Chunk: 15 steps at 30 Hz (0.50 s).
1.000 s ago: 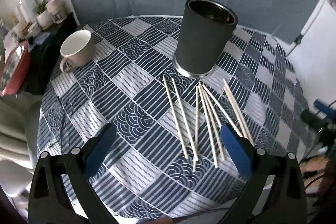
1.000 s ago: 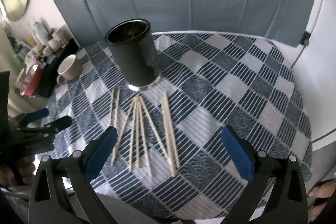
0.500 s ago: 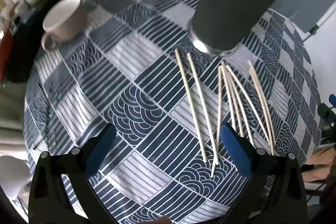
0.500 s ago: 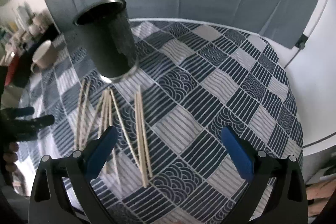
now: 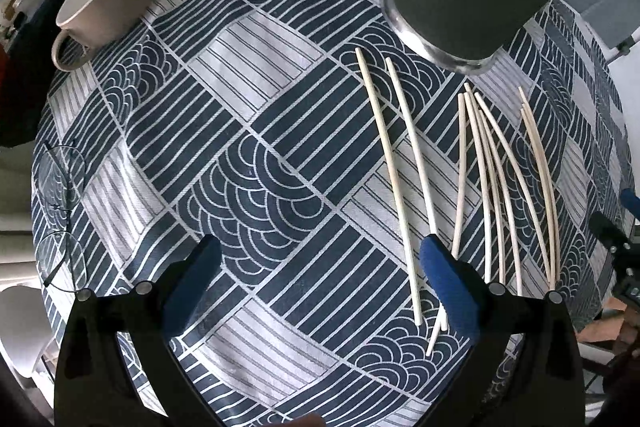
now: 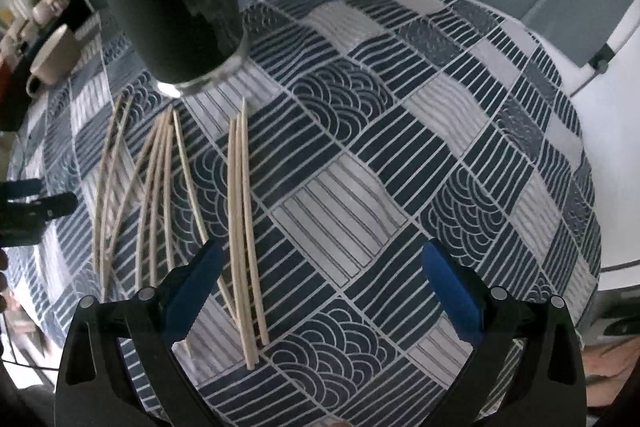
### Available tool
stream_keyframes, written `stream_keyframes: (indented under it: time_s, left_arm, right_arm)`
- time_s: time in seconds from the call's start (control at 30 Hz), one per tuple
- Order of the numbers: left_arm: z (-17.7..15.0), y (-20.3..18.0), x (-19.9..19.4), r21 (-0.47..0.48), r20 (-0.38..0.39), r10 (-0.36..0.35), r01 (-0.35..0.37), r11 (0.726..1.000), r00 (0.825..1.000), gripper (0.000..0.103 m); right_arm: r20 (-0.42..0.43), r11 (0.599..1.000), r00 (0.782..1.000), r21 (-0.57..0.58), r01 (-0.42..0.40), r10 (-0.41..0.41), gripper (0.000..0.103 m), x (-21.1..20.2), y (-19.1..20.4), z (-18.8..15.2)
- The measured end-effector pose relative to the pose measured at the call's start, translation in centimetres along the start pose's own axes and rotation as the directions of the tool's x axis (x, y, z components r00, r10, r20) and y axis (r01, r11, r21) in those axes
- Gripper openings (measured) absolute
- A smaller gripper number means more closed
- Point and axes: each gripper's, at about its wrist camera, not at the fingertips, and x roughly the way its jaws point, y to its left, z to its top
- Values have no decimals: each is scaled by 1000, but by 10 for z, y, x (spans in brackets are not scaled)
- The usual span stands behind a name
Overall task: Organize utensils
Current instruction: 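Lower both grippers toward the wooden sticks beside the black holder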
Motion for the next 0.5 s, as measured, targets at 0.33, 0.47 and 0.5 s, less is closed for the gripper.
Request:
stream_keyframes:
  time_s: [0.33, 0.47, 0.5]
  left_arm:
    - [17, -2, 18, -12, -9, 39, -39, 999, 999, 97]
    - [31, -6, 27, -26, -17, 32, -32, 999, 999, 97]
    - [35, -12, 32, -35, -18, 29, -29, 999, 999, 97]
  right_arm:
    - [-56, 1000, 998, -17, 19, -20, 95, 33, 0, 10]
    - [-66, 999, 997, -17, 28, -29, 95, 44, -1, 13]
    - [-68, 1000, 997, -12, 28, -29, 95, 45, -2, 13]
